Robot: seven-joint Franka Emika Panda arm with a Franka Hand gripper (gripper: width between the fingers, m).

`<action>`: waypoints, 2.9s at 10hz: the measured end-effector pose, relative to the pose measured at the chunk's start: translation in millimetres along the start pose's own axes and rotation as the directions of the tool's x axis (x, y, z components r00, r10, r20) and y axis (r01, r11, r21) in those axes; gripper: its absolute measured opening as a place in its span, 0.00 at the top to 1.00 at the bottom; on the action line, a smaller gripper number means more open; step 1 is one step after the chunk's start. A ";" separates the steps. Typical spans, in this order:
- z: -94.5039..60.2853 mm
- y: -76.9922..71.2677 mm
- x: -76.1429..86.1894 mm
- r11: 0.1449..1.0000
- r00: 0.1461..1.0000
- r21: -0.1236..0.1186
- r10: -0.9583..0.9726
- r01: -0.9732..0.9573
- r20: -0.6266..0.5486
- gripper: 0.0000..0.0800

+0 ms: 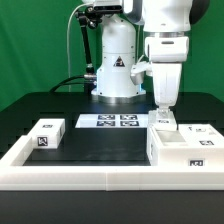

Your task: Assemble cabinet

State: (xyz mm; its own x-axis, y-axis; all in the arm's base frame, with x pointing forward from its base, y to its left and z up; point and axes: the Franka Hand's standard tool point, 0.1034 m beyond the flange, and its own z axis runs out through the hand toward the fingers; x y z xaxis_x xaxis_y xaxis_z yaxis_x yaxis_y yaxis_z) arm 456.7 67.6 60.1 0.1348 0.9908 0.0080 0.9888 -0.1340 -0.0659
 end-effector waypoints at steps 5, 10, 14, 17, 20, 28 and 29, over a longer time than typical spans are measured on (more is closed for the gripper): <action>1.1 -0.7 -2.0 0.999 1.000 0.029 -0.019 0.019 0.010 0.91; 0.3 -0.4 -0.7 0.999 1.000 0.028 -0.022 0.021 0.011 0.91; -1.5 15.3 3.5 0.998 0.999 0.015 -0.053 0.053 0.000 0.91; -1.5 19.4 -3.5 0.995 0.995 0.013 -0.104 0.104 0.000 0.91; -1.4 21.9 -4.2 0.991 0.991 0.010 -0.130 0.130 -0.001 0.91; -6.2 62.6 1.0 0.988 0.988 -0.019 -0.154 0.154 -0.017 0.91; -6.1 74.8 3.4 0.985 0.985 -0.027 -0.173 0.172 -0.022 0.91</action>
Offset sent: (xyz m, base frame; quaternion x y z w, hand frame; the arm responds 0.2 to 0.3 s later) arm 0.0164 0.0042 0.0041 -0.0009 0.0113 -0.0433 0.9990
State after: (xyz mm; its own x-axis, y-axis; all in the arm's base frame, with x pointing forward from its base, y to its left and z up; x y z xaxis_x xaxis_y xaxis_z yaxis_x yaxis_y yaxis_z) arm 531.6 60.9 61.3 -0.0365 0.9985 0.0413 0.9986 0.0380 -0.0366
